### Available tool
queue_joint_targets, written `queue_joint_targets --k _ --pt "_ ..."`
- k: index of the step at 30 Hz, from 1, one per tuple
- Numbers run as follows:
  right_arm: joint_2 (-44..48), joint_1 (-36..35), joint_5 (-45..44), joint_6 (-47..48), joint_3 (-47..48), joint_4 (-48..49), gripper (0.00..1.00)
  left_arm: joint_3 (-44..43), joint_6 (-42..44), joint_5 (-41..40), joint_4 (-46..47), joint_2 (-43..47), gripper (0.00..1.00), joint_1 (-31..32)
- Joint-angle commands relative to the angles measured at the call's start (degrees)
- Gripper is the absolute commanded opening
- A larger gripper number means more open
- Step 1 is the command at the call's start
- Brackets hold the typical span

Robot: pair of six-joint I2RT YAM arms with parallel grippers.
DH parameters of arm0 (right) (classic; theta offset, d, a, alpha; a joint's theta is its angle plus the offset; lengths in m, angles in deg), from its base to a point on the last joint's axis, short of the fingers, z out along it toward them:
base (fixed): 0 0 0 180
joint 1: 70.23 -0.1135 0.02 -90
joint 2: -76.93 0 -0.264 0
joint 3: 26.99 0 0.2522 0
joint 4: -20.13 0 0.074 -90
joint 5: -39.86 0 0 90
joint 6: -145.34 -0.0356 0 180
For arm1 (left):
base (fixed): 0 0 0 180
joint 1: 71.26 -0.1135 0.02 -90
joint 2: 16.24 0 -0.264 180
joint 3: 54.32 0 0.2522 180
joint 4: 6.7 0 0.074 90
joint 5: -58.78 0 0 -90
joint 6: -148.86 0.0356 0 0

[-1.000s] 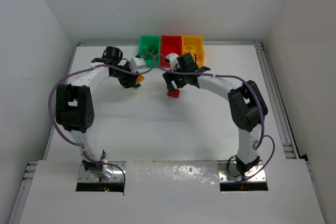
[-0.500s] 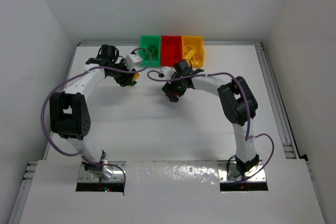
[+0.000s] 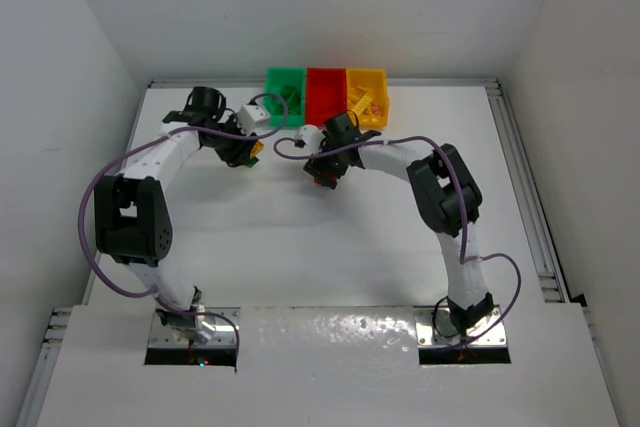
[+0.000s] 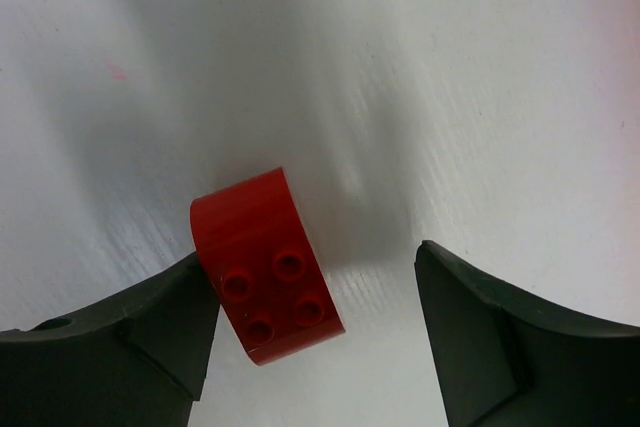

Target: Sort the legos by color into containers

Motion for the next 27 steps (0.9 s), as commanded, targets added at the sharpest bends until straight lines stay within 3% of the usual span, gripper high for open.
queue_joint_targets --k 1,3,4,7,8,12,15,21,25,27 --pt "-1.20 -0.84 0.51 2.94 1.56 0.57 0.72 -1.43 -0.02 0.21 0.24 2.06 0.01 -0.73" --pt "-1.46 -1.10 0.70 2.95 1.82 -0.22 0.63 -1.43 -0.11 0.21 0.33 2.06 0.01 -0.73" --pt "-1.46 -1.37 0.78 2.86 2.00 -0.66 0.53 -1.43 -0.20 0.13 0.33 2.06 0.01 -0.73" --pt "-0.59 -1.54 1.31 2.86 1.65 -1.72 0.34 -1.25 -0.20 -0.40 0.42 2.06 0.01 -0.73" --pt "-0.15 -1.46 1.31 2.60 1.48 -1.37 0.17 -1.17 -0.37 -0.58 0.42 2.06 0.01 -0.73" --pt "3.28 -1.55 0.18 -4.40 0.07 4.15 0.00 -1.34 -1.08 -1.11 0.59 1.89 0.01 -0.82" --pt "6.44 -1.02 -0.62 -11.43 0.42 11.89 0.00 -2.04 -2.57 -0.84 0.33 1.80 0.01 -0.91" --pt "0.49 1.97 -9.48 -32.96 15.34 22.61 0.00 -2.75 -4.50 1.26 -0.28 1.45 0.01 -0.82" --pt "-7.42 2.67 -23.79 -35.90 23.88 29.63 0.00 -2.75 -5.47 1.97 0.33 1.10 0.01 -0.82" --pt "-9.10 2.67 -26.28 -35.99 23.97 33.42 0.00 -2.83 -5.47 2.23 0.33 1.01 0.01 -0.82"
